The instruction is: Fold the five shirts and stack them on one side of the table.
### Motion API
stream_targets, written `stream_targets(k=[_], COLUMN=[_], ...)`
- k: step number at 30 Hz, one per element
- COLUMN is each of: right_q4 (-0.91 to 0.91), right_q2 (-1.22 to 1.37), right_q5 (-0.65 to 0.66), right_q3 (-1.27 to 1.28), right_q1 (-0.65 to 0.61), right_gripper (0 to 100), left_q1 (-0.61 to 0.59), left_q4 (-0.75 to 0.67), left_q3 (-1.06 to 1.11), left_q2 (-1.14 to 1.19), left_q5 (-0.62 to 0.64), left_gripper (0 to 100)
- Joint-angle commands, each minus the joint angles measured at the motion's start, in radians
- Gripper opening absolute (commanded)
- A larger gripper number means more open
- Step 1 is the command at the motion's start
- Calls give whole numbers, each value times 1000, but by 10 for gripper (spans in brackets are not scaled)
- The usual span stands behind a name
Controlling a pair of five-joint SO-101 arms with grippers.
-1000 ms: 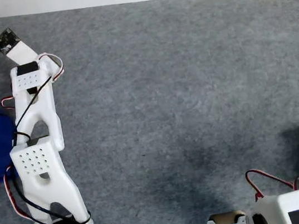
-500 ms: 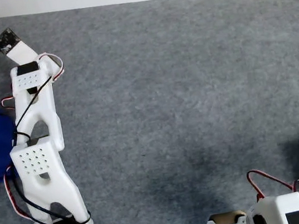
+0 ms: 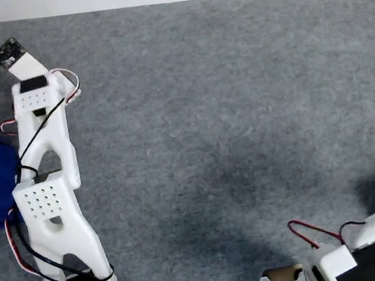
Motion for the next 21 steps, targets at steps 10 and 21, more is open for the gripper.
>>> stream_targets(k=[10, 21], right_q4=[82, 81], right_q2=[-260, -634], right_q5=[-402, -419], right_q3=[97, 648], right_q1=[-653, -1059], right_gripper=[303, 303], left_q1=[-326, -397], left_q4=[649, 721], left_q3=[-449, -171], left_q2=[-266, -490], left_q5=[-278, -365], left_gripper=[7, 6])
